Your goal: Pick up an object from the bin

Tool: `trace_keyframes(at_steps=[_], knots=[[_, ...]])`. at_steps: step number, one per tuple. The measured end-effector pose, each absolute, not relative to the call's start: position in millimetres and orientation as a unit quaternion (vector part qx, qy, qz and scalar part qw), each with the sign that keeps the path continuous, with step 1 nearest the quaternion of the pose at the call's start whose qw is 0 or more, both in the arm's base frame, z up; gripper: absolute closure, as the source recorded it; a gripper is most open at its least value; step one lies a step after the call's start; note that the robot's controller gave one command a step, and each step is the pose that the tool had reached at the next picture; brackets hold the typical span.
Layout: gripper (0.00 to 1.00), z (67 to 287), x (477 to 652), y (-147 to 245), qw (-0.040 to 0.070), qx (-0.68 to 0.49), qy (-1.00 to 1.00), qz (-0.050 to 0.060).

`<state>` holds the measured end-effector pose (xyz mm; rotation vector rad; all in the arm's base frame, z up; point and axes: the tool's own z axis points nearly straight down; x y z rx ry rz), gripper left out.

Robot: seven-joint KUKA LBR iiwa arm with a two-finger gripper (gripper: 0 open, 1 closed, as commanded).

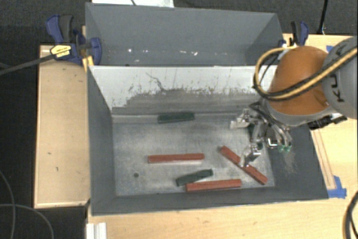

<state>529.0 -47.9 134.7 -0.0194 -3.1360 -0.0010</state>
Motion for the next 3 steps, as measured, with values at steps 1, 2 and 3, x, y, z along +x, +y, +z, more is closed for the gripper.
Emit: trace_keyframes(at_steps=[1,2,3], knots=[[0.0,137.5,530.0,-48.0,0.0,-0.006,-1.0,0.0],[1.0,74.8,515.3,-61.2,-0.009,-0.019,-1.0,0.001],[1.0,74.8,515.3,-61.2,-0.009,-0.019,-1.0,0.001]])
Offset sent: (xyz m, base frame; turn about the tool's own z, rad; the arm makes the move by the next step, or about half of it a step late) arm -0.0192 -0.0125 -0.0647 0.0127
